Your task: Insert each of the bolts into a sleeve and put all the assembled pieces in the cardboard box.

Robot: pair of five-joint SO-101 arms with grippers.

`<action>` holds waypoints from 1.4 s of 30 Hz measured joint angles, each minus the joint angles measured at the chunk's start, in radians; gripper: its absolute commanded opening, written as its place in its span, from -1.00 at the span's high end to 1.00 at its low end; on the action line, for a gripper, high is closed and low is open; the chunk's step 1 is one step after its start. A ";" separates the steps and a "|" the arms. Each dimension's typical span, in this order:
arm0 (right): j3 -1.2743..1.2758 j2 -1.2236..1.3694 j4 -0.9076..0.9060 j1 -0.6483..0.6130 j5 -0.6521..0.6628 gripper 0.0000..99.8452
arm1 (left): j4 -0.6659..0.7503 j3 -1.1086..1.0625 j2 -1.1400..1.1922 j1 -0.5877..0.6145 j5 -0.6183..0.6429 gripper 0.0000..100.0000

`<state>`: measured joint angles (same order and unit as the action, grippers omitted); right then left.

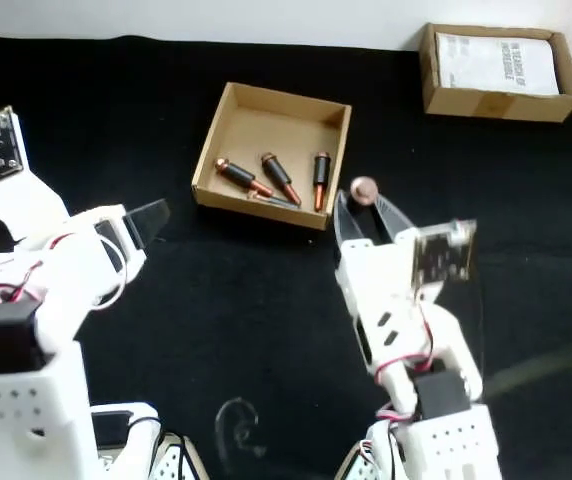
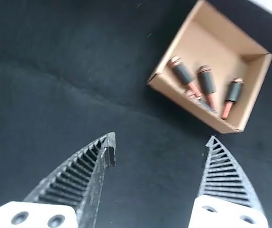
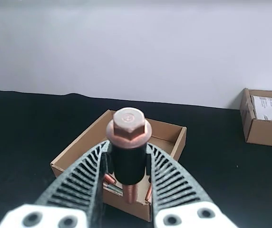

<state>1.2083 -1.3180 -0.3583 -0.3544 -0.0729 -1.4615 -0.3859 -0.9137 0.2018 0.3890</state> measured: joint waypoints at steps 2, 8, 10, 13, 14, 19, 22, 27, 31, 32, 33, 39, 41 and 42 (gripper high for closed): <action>-0.081 0.109 0.000 0.000 0.000 0.99 | 0.048 -0.075 0.002 0.028 0.000 0.41; -0.299 0.390 0.000 0.000 0.000 0.99 | 0.204 -0.330 -0.069 0.066 0.000 0.41; -0.354 0.468 0.000 0.000 0.000 0.99 | 0.267 -0.427 -0.126 0.066 0.000 0.41; -0.434 0.578 0.000 0.000 0.000 0.99 | 0.368 -0.571 -0.224 0.066 -0.006 0.41; -0.460 0.615 0.000 0.000 0.000 0.99 | 0.404 -0.620 -0.261 0.066 -0.017 0.41; -0.589 0.807 0.000 0.000 0.000 0.99 | 0.562 -0.865 -0.483 0.066 -0.110 0.41; -0.672 0.941 0.000 0.002 0.000 0.99 | 0.606 -0.999 -0.640 0.071 -0.124 0.41; -0.818 1.143 0.000 0.005 0.000 0.99 | 0.617 -1.175 -0.873 0.072 -0.164 0.41; -0.961 1.301 0.000 0.006 0.000 0.99 | 0.620 -1.235 -0.878 0.091 -0.184 0.41; -0.997 1.341 0.000 0.006 0.000 0.99 | 0.621 -1.250 -0.878 0.100 -0.184 0.41; -1.036 1.382 0.000 0.006 0.000 0.99 | 0.623 -1.266 -0.878 0.107 -0.189 0.40; -1.260 1.620 0.002 0.006 0.000 0.99 | 0.600 -1.292 -0.884 0.110 -0.192 0.40; -1.329 1.700 0.002 0.006 0.000 0.99 | 0.578 -1.292 -0.884 0.110 -0.192 0.40; -1.363 1.740 -0.002 0.006 0.000 0.99 | 0.566 -1.292 -0.884 0.110 -0.192 0.40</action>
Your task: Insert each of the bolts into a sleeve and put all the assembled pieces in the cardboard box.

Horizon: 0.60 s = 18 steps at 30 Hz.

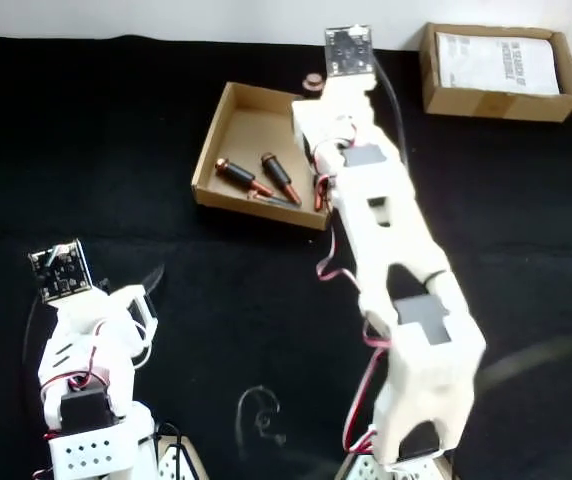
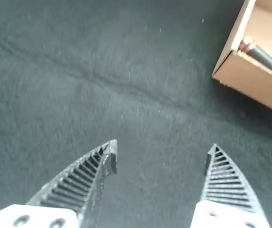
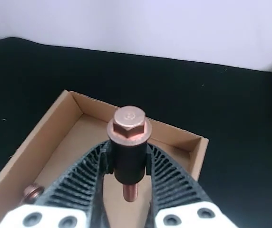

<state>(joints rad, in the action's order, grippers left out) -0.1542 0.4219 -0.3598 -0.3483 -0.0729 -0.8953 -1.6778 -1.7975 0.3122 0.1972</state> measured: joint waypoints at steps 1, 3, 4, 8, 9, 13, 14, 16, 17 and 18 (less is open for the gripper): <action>-0.031 0.035 -0.012 0.000 0.000 0.99 | -0.015 0.000 0.000 0.000 0.000 0.40; -0.103 0.098 -0.084 -0.002 0.000 0.99 | -0.048 0.000 0.000 0.000 0.000 0.40; -0.143 0.129 -0.138 -0.006 0.000 0.98 | -0.060 0.000 0.000 0.000 -0.002 0.40; -0.318 0.232 -0.381 -0.032 0.043 0.98 | -0.069 0.000 0.000 0.000 -0.002 0.40; -0.361 0.258 -0.431 -0.040 0.078 0.98 | -0.072 0.000 0.000 0.000 -0.002 0.40; -0.537 0.362 -0.597 -0.072 0.247 0.98 | -0.074 0.000 0.000 0.000 -0.002 0.40; -0.582 0.388 -0.626 -0.080 0.284 0.98 | -0.074 0.000 0.000 0.000 -0.002 0.40; -0.655 0.436 -0.661 -0.091 0.334 0.96 | -0.074 0.000 0.000 0.000 -0.002 0.40; -0.690 0.459 -0.672 -0.091 0.347 0.91 | -0.074 0.000 0.000 0.000 -0.002 0.40; -0.723 0.474 -0.680 -0.091 0.354 0.83 | -0.074 0.000 0.000 0.000 -0.002 0.40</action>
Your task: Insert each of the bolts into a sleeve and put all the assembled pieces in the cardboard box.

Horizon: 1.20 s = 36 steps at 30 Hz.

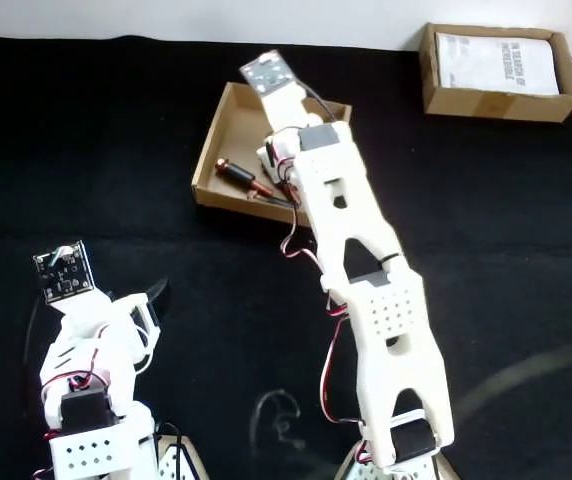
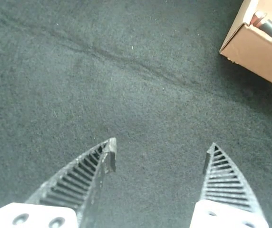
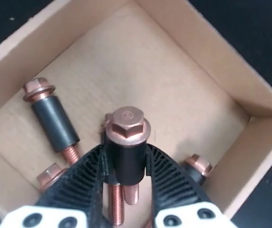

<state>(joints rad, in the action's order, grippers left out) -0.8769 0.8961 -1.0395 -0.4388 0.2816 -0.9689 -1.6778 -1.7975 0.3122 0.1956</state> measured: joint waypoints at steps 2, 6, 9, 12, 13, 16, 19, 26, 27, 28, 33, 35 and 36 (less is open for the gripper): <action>-0.055 0.020 -0.026 0.002 0.008 0.67 | 0.000 0.000 0.000 0.000 0.000 0.40; -0.141 0.021 -0.109 0.000 0.020 0.53 | 0.000 0.000 0.000 0.000 0.000 0.40; -0.155 0.023 -0.147 0.000 0.091 0.53 | 0.000 0.000 0.000 0.000 0.000 0.40; -0.164 0.023 -0.198 0.000 0.152 0.53 | 0.000 0.000 0.000 0.000 0.000 0.40; -0.181 0.023 -0.227 0.000 0.163 0.53 | 0.000 0.000 0.000 0.000 0.000 0.40; -0.276 0.023 -0.333 0.009 0.181 0.53 | 0.000 0.000 0.000 0.000 0.000 0.40; -0.402 0.023 -0.445 0.018 0.186 0.53 | 0.000 0.000 0.000 0.000 0.000 0.40; -0.710 0.021 -0.681 0.018 0.201 0.53 | 0.000 0.000 0.000 0.000 0.000 0.40; -0.738 0.021 -0.698 0.018 0.201 0.53 | 0.000 0.000 0.000 0.000 0.000 0.40; -0.755 0.020 -0.706 0.018 0.201 0.53 | 0.000 0.000 0.000 0.000 0.000 0.40; -0.772 0.020 -0.717 0.029 0.195 0.53 | 0.000 0.000 0.000 0.000 0.000 0.40; -0.772 0.014 -0.717 0.032 0.150 0.53 | 0.000 0.000 0.000 0.000 0.000 0.40; -0.770 0.003 -0.717 0.032 0.133 0.53 | 0.000 0.000 0.000 0.000 0.000 0.41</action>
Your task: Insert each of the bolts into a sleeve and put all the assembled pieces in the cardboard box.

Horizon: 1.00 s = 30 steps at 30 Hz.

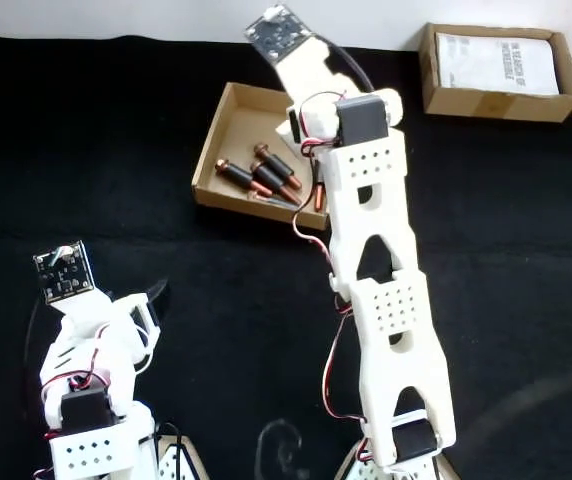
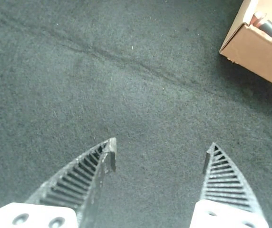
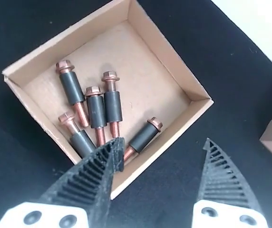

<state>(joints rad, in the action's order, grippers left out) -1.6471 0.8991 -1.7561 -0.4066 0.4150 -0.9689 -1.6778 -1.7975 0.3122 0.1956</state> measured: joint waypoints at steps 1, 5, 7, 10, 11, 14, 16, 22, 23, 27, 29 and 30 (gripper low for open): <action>0.008 -0.020 0.000 0.000 -0.009 0.53 | 0.000 0.000 0.000 0.000 -0.014 0.41; 0.153 -0.181 0.000 0.002 -0.038 0.53 | -0.002 0.000 0.000 0.000 -0.061 0.41; 0.272 -0.275 0.000 0.002 -0.068 0.53 | -0.002 0.000 0.000 0.000 -0.064 0.41; 0.502 -0.433 0.000 0.002 -0.086 0.53 | -0.008 0.000 0.000 0.000 -0.068 0.41; 0.578 -0.485 0.000 0.002 -0.089 0.53 | -0.008 0.000 0.000 0.000 -0.071 0.41; 0.818 -0.646 0.000 0.002 -0.089 0.53 | -0.008 0.000 0.000 0.000 -0.071 0.41; 0.967 -0.744 0.000 0.002 -0.089 0.53 | -0.008 0.000 0.000 0.000 -0.071 0.41; 1.346 -1.042 0.061 0.002 -0.089 0.53 | -0.008 0.000 0.000 0.000 -0.071 0.41; 1.409 -1.089 0.078 0.002 -0.089 0.53 | -0.008 0.000 0.000 0.000 -0.071 0.41; 1.689 -1.304 0.153 0.002 -0.089 0.53 | -0.012 0.000 0.000 0.000 -0.071 0.41; 1.850 -1.419 0.203 0.002 -0.089 0.53 | -0.035 0.000 0.000 -0.005 -0.071 0.41; 1.930 -1.476 0.230 0.002 -0.089 0.53 | -0.051 0.000 0.000 -0.021 -0.071 0.41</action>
<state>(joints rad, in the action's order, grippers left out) 0.2831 -0.5769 -1.5259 -0.4051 0.3261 -1.0196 -1.6778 -1.7975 0.2908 0.1250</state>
